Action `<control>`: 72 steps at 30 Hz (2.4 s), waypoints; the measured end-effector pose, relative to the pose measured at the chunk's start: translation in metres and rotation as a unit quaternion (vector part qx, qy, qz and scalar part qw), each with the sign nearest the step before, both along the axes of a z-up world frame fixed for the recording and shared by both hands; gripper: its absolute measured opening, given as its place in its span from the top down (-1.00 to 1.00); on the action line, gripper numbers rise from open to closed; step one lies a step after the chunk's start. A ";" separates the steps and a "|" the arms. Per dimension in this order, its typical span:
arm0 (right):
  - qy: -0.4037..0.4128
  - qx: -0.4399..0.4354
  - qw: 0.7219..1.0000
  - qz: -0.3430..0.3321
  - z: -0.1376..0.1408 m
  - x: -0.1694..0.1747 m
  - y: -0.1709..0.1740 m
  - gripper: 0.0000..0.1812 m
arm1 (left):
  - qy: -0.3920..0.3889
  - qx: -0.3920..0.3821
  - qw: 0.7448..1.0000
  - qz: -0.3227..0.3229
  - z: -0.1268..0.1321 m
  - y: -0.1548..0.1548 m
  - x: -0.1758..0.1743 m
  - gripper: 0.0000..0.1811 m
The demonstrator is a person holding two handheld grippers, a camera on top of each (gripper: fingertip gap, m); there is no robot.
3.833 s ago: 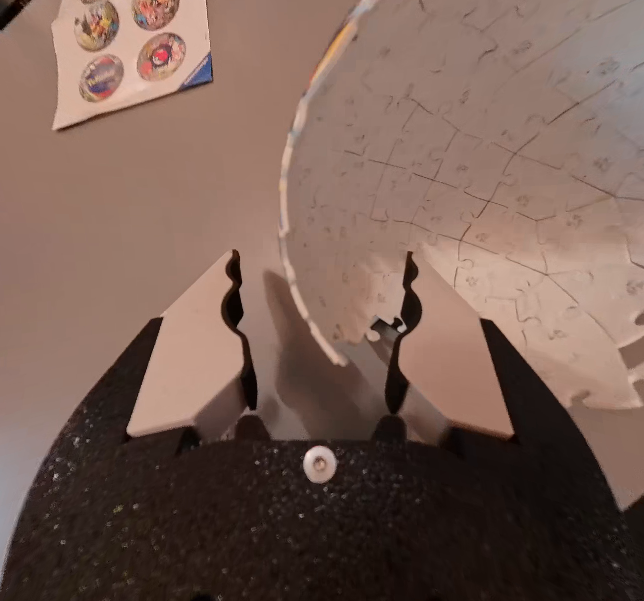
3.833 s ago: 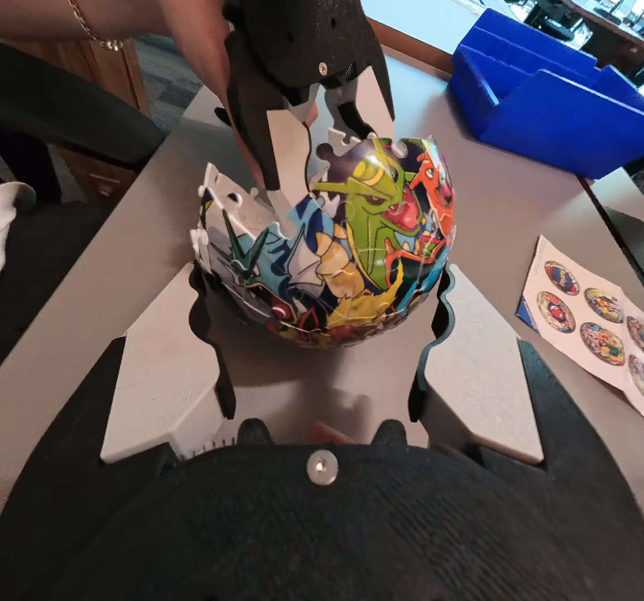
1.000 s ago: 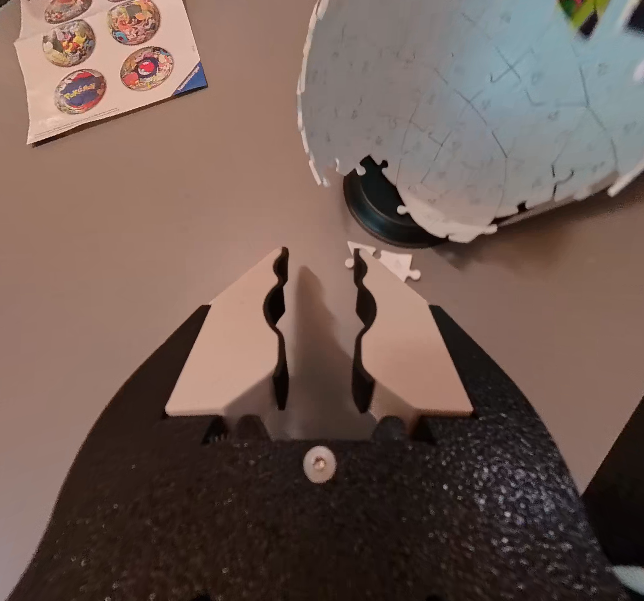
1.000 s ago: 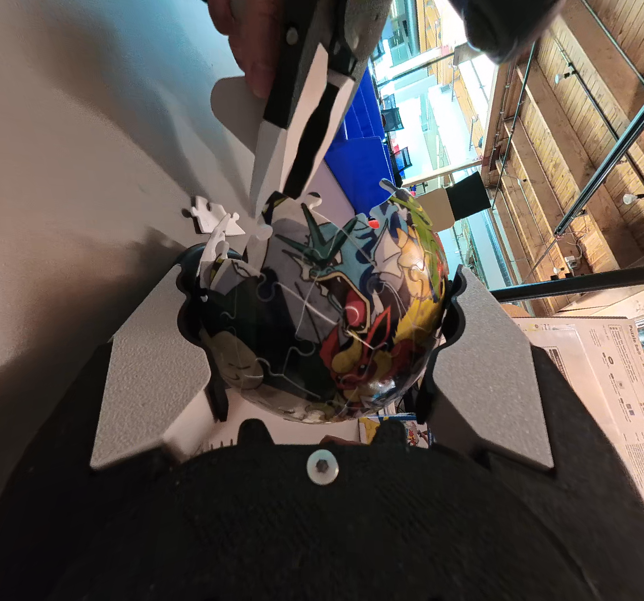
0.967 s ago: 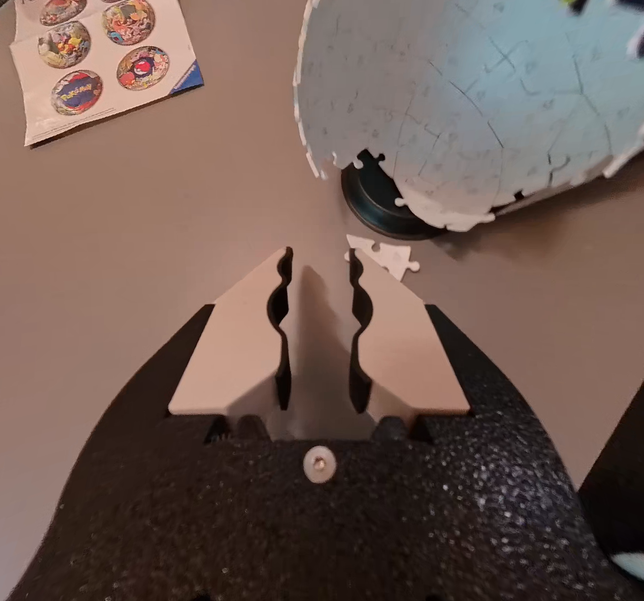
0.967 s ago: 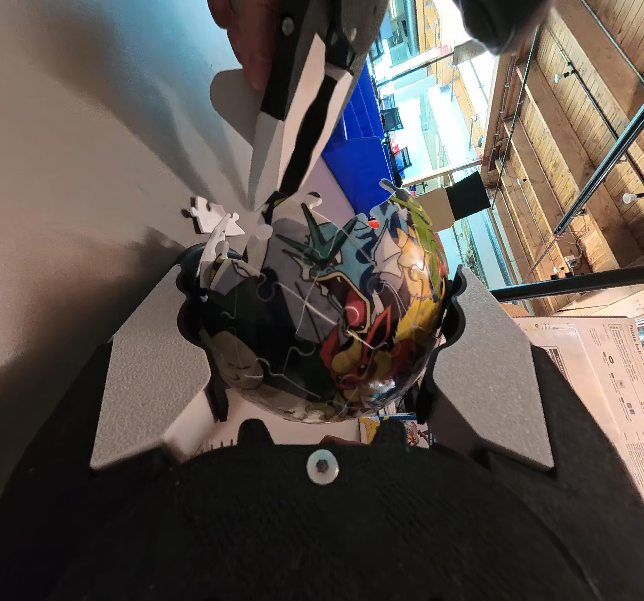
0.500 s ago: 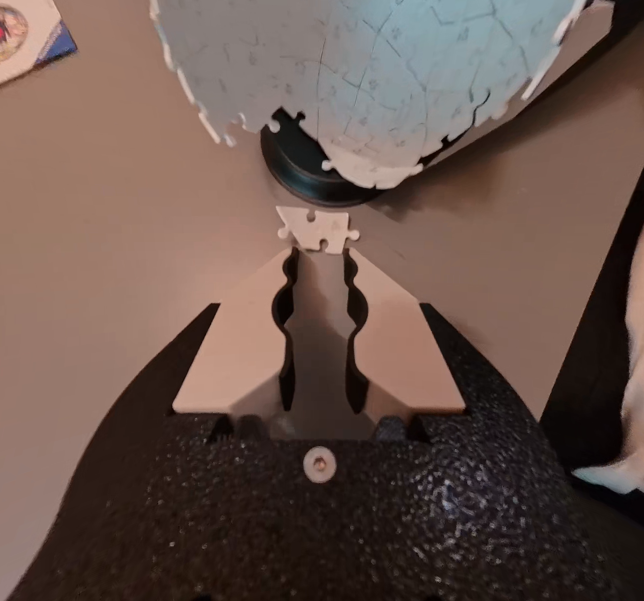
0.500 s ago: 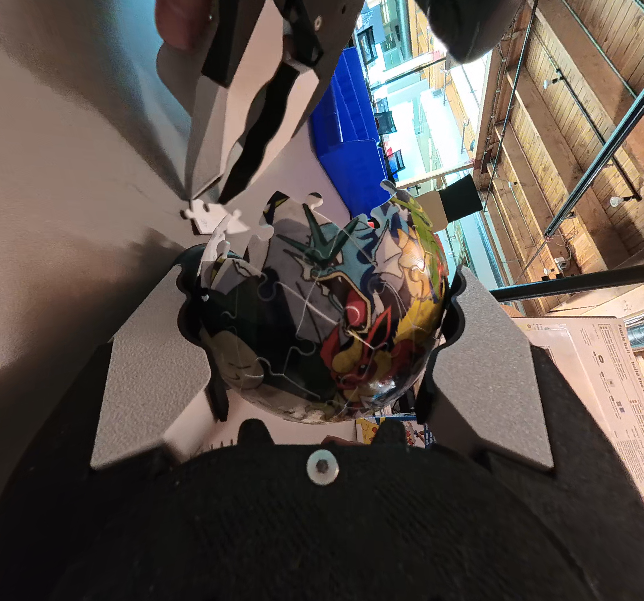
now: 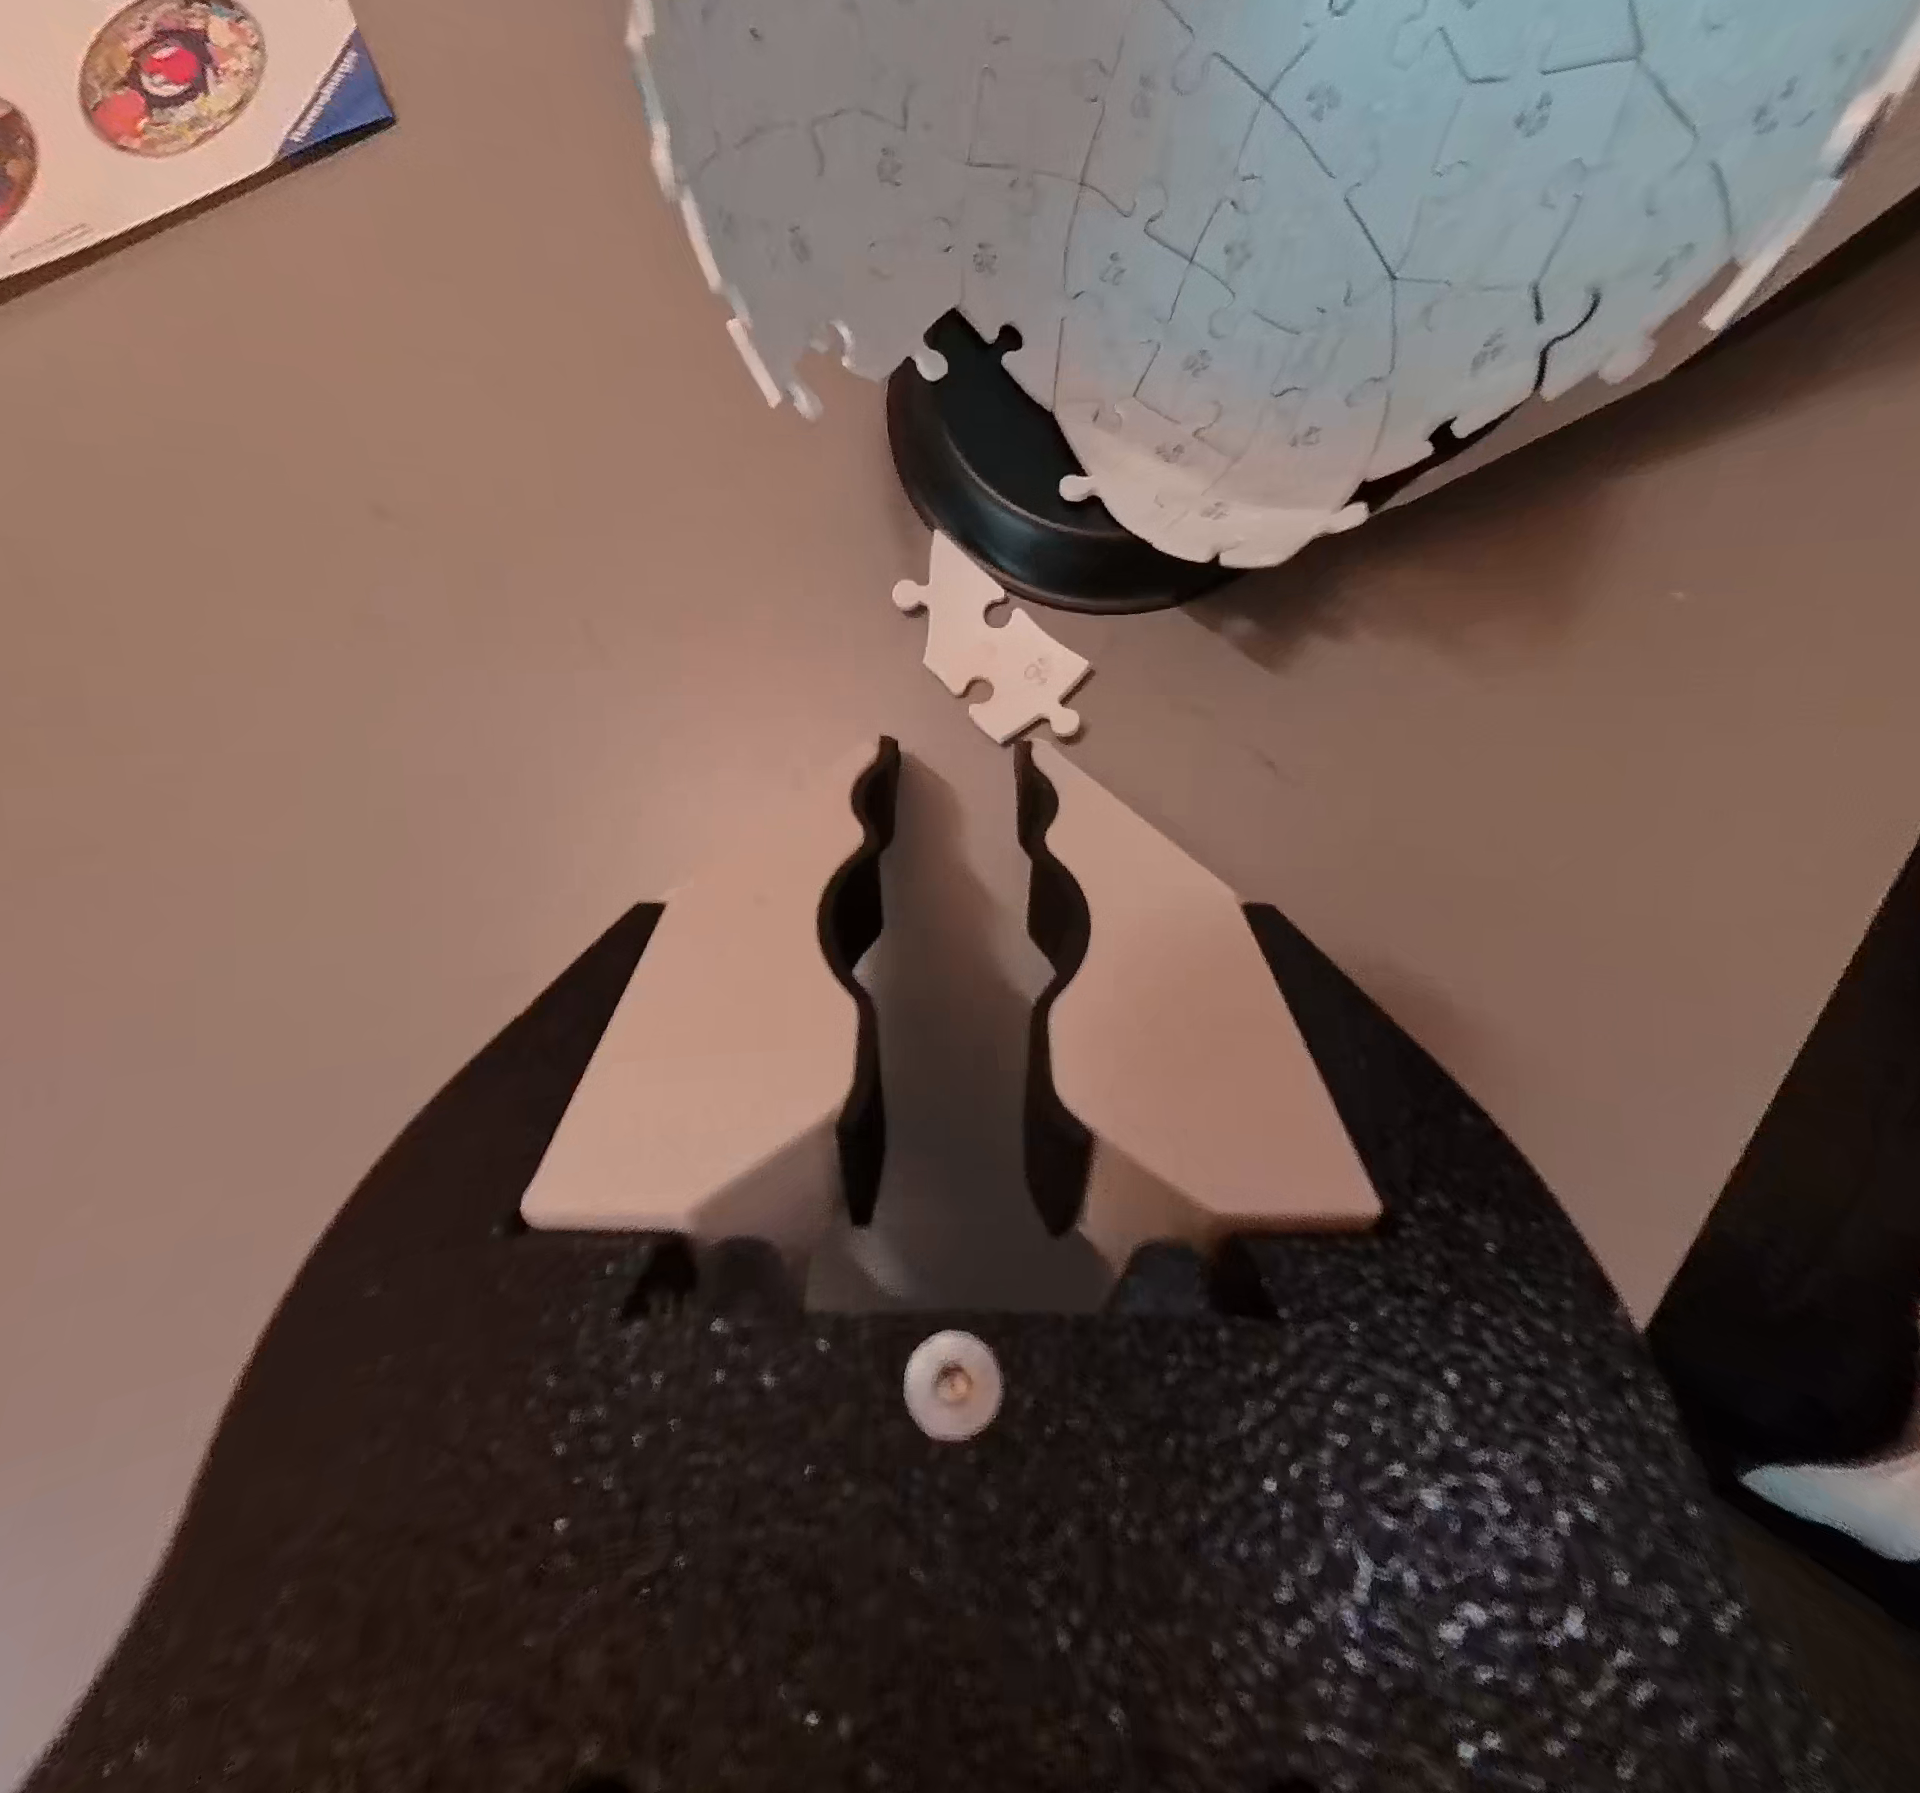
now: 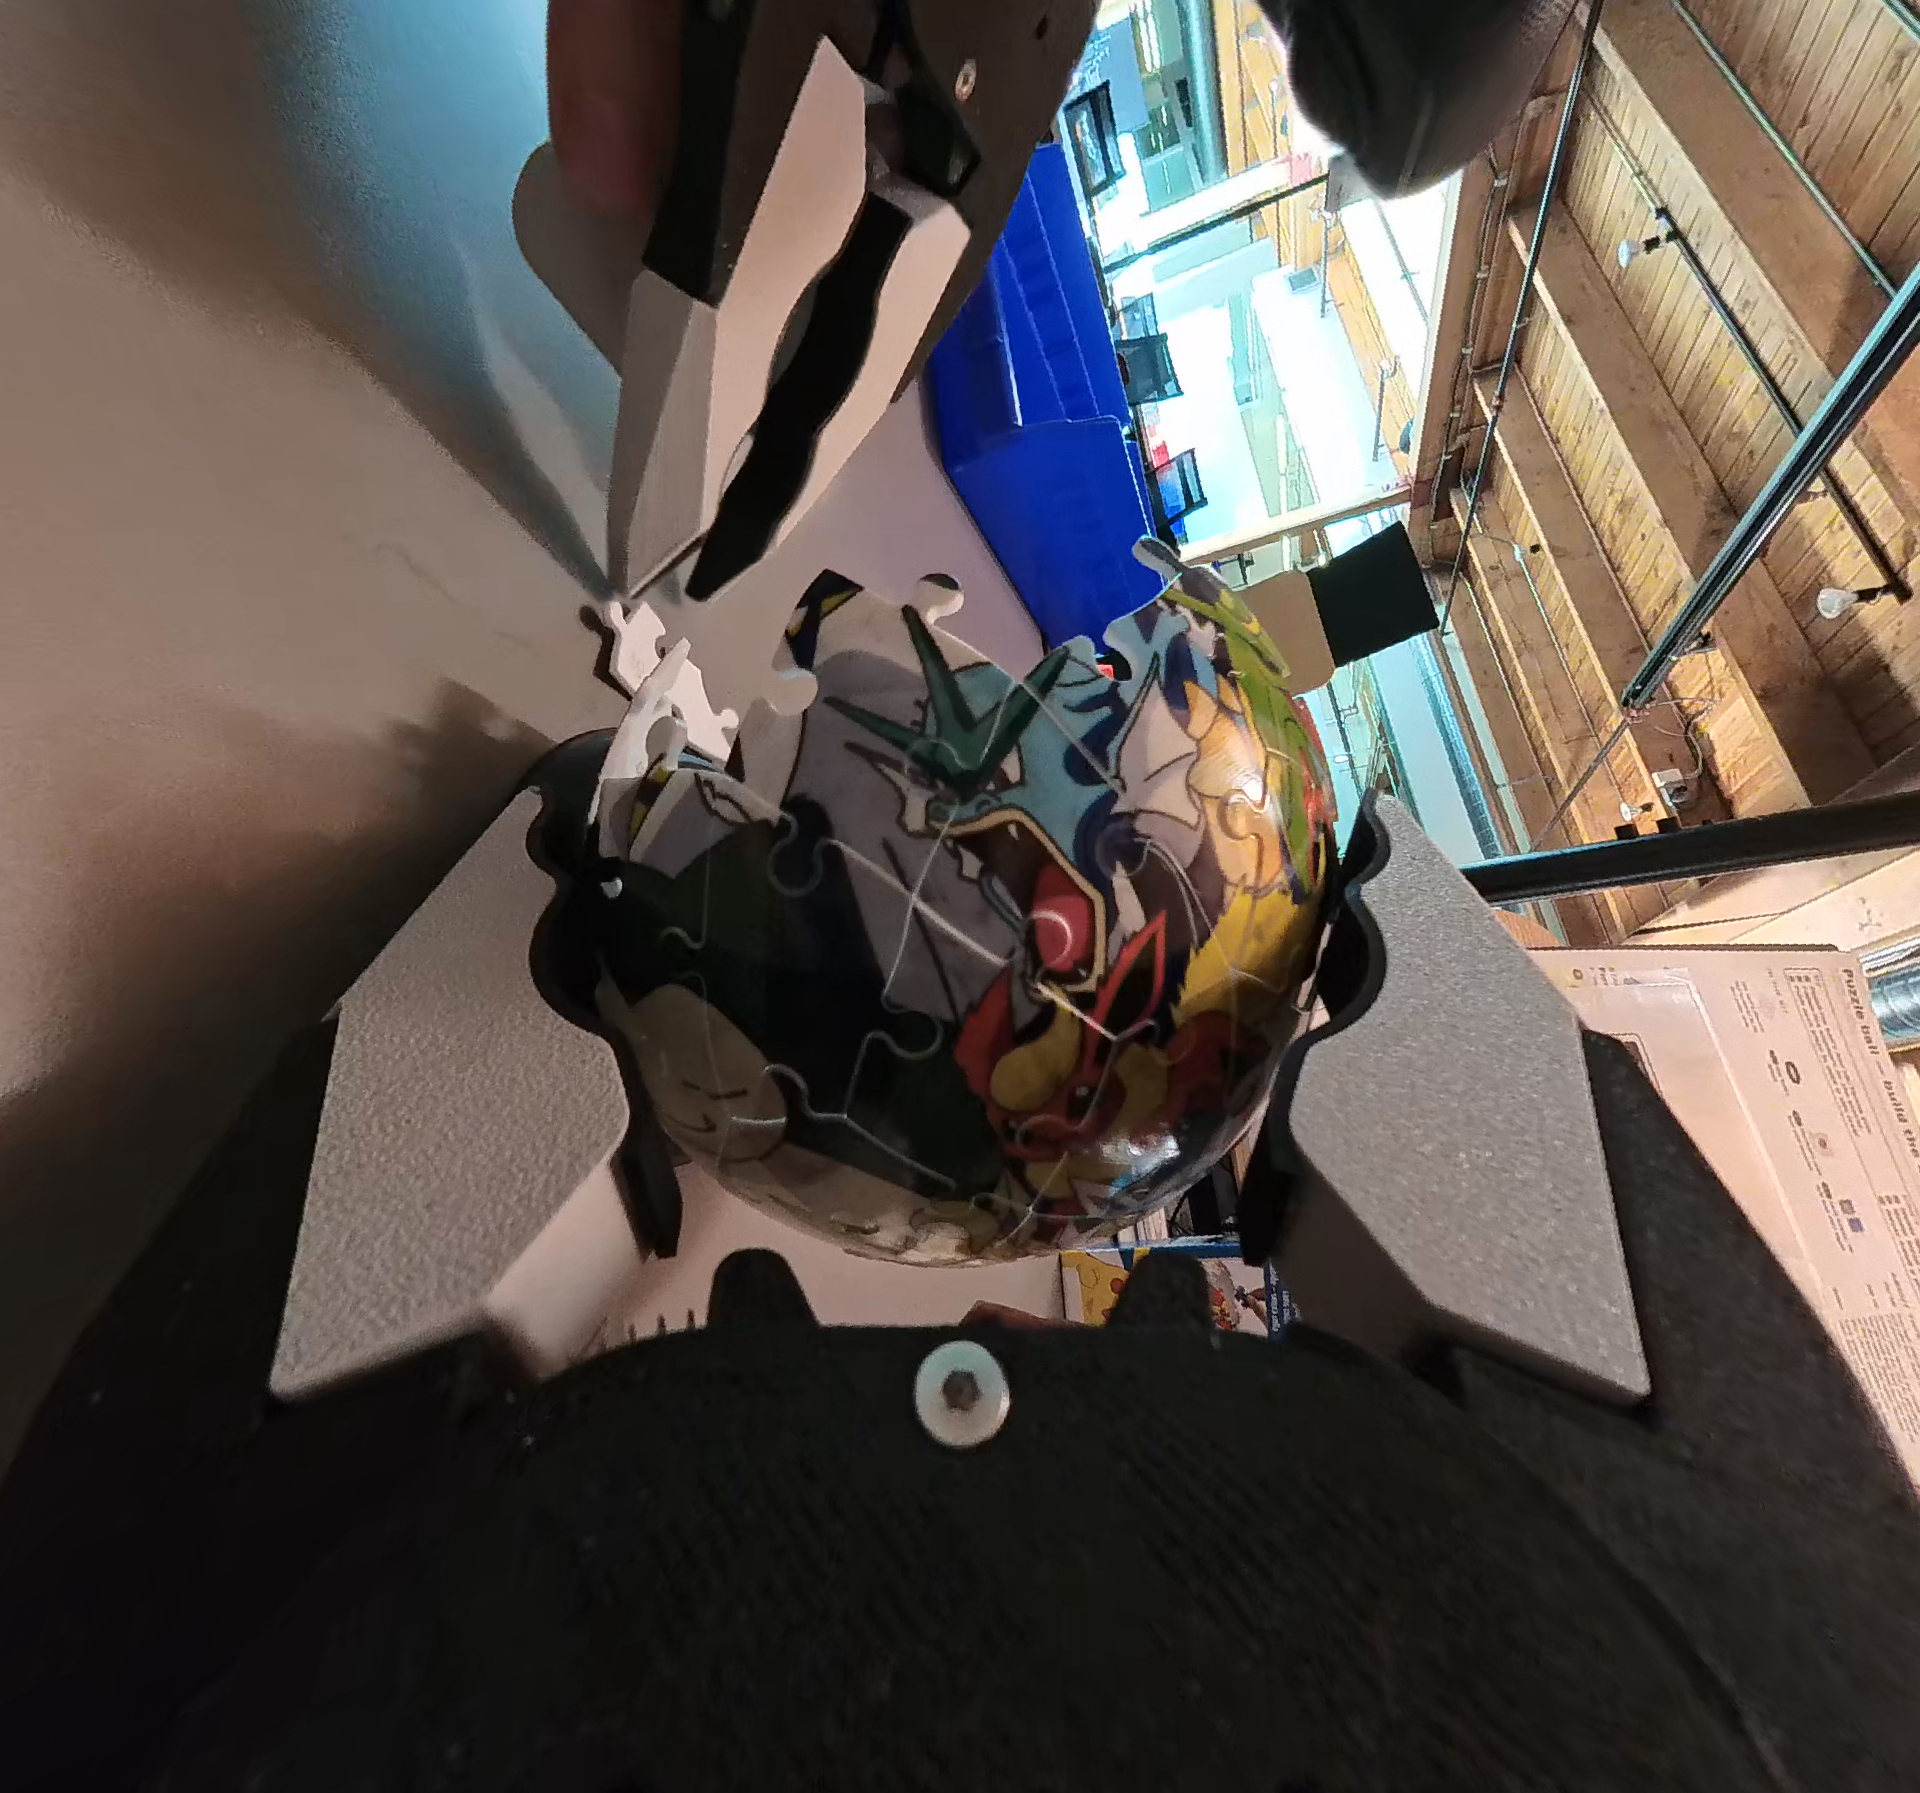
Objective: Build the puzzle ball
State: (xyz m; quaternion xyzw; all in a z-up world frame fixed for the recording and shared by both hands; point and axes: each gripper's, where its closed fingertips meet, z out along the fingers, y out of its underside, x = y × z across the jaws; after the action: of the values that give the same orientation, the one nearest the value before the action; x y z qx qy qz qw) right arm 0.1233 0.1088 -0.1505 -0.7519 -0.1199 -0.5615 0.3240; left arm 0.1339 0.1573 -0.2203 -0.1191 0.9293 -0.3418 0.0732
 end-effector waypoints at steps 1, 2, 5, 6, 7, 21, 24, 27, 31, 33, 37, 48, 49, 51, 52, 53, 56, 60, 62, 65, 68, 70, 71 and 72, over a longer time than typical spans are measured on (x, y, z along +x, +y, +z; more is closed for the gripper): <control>0.000 0.000 1.000 0.000 0.000 0.000 0.000 -0.56 | 0.005 -0.008 1.000 0.005 0.002 0.000 -0.001 0.78; 0.000 0.001 1.000 0.000 0.000 0.000 0.000 -0.56 | 0.015 -0.020 1.000 0.009 0.005 -0.002 -0.003 0.76; 0.000 0.001 1.000 0.000 0.001 -0.001 -0.001 -0.56 | 0.052 -0.044 0.997 0.028 0.007 -0.009 -0.011 0.65; 0.000 0.001 1.000 0.000 0.001 -0.001 -0.001 -0.56 | 0.056 -0.044 0.997 0.040 0.006 -0.010 -0.010 0.63; 0.000 0.001 1.000 0.000 0.001 -0.001 -0.001 -0.56 | 0.057 -0.041 0.996 0.052 0.004 -0.010 -0.009 0.63; 0.001 0.000 1.000 0.002 0.001 0.000 0.000 -0.57 | 0.007 -0.020 0.996 0.086 -0.002 -0.012 0.001 0.85; 0.001 0.002 1.000 0.002 0.001 0.000 0.000 -0.56 | 0.000 -0.034 0.996 0.078 0.002 -0.012 0.002 0.86; 0.001 0.002 1.000 0.001 0.001 0.001 0.000 -0.56 | -0.017 -0.045 0.996 0.070 0.012 -0.014 0.002 1.00; 0.000 0.002 1.000 0.000 0.001 0.001 0.001 -0.56 | -0.046 -0.043 0.996 0.063 0.023 -0.019 0.003 1.00; 0.000 0.002 1.000 0.000 0.001 0.002 0.001 -0.56 | -0.051 -0.019 0.996 0.072 0.018 -0.014 0.007 1.00; 0.000 0.002 1.000 0.000 0.001 0.003 0.002 -0.56 | 0.026 -0.038 0.993 0.109 0.014 -0.005 -0.001 0.59; -0.003 -0.002 1.000 0.001 0.001 0.003 0.004 -0.55 | 0.019 -0.022 0.985 0.170 -0.003 -0.004 -0.008 0.83; -0.003 -0.002 1.000 0.001 0.001 0.003 0.004 -0.55 | 0.016 -0.023 0.985 0.168 -0.003 -0.004 -0.007 0.85; -0.003 -0.005 1.000 0.002 0.001 0.003 0.004 -0.55 | 0.011 -0.026 0.987 0.157 -0.003 -0.006 -0.006 0.86; -0.003 -0.006 1.000 0.002 0.001 0.003 0.005 -0.56 | 0.009 -0.027 0.989 0.148 -0.003 -0.006 -0.006 0.86; -0.003 -0.006 1.000 0.001 0.001 0.003 0.005 -0.56 | 0.008 -0.028 0.990 0.140 -0.003 -0.007 -0.006 0.87; -0.004 -0.007 1.000 0.002 0.001 0.003 0.005 -0.56 | 0.000 -0.035 0.993 0.115 -0.003 -0.008 -0.005 0.97; -0.004 -0.007 1.000 0.001 0.001 0.004 0.005 -0.56 | 0.006 -0.043 0.994 0.103 -0.001 -0.009 -0.007 0.97; -0.005 -0.008 1.000 0.001 0.001 0.003 0.005 -0.56 | 0.013 -0.058 0.992 0.111 0.004 -0.009 -0.005 0.88; -0.005 -0.008 1.000 0.002 0.001 0.003 0.005 -0.56 | 0.031 -0.079 0.987 0.134 0.009 -0.008 -0.003 0.62; -0.006 -0.009 1.000 0.002 0.001 0.004 0.006 -0.56 | 0.048 -0.076 0.982 0.166 0.005 -0.008 0.002 0.61; -0.007 -0.010 1.000 0.002 0.000 0.004 0.007 -0.56 | 0.049 -0.066 0.980 0.181 -0.001 -0.010 0.004 0.63; -0.007 -0.010 1.000 0.002 0.000 0.004 0.007 -0.56 | 0.037 -0.060 0.981 0.181 -0.002 -0.011 0.005 0.69; -0.006 -0.010 1.000 0.003 0.000 0.004 0.007 -0.56 | 0.020 -0.049 0.982 0.182 -0.003 -0.010 0.008 0.77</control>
State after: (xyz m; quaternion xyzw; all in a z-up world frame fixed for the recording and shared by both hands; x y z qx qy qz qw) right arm 0.1271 0.1156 -0.1501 -0.7511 -0.1296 -0.5643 0.3172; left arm 0.1414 0.1473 -0.2229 -0.2962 0.8757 -0.3655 0.1091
